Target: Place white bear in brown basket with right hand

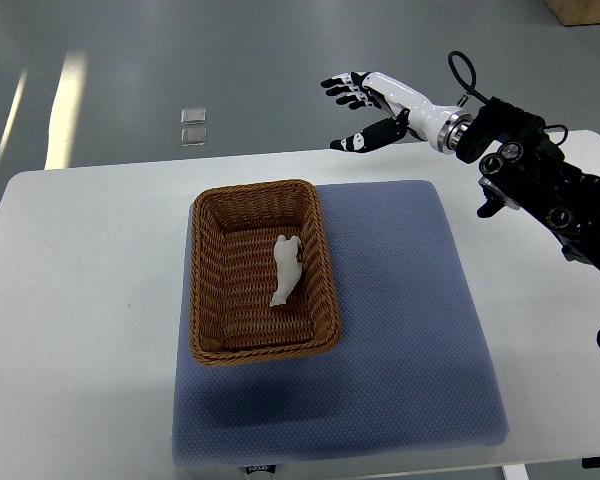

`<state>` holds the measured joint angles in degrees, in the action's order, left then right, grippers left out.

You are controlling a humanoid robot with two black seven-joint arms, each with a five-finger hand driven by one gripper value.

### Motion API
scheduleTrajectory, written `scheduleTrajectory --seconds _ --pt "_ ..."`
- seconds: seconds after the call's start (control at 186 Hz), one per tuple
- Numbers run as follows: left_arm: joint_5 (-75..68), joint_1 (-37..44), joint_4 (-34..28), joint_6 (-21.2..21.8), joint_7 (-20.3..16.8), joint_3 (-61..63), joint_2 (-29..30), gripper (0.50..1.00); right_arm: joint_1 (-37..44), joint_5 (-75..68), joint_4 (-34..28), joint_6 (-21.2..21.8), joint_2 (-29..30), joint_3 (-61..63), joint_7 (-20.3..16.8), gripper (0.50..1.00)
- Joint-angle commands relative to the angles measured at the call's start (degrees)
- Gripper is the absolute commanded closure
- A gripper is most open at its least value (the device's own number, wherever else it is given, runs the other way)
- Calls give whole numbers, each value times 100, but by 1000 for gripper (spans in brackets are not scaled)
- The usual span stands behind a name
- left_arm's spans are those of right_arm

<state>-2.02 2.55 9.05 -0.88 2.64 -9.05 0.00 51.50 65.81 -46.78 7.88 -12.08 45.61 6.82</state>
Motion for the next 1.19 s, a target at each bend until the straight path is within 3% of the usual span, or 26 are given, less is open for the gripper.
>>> scheduleTrajectory --seconds 0.0,0.316,0.461,0.617,0.665,1.18 --pt "0 0 0 0 0 0 0 500 -185 -912 47 -261 -40 80 -67 656" --pt "0 0 0 0 0 0 0 500 -545 -3495 301 -902 -163 247 -67 640" --pt "0 0 0 0 0 0 0 500 -615 -4093 425 -964 -145 388 -67 640" --pt "0 0 0 0 0 0 0 500 -738 -4357 425 -946 -136 396 -23 634" --pt "0 0 0 0 0 0 0 500 -747 -4366 425 -955 -136 396 -14 591" --pt "0 0 0 0 0 0 0 500 -1020 -4366 416 -929 -128 388 -14 574"
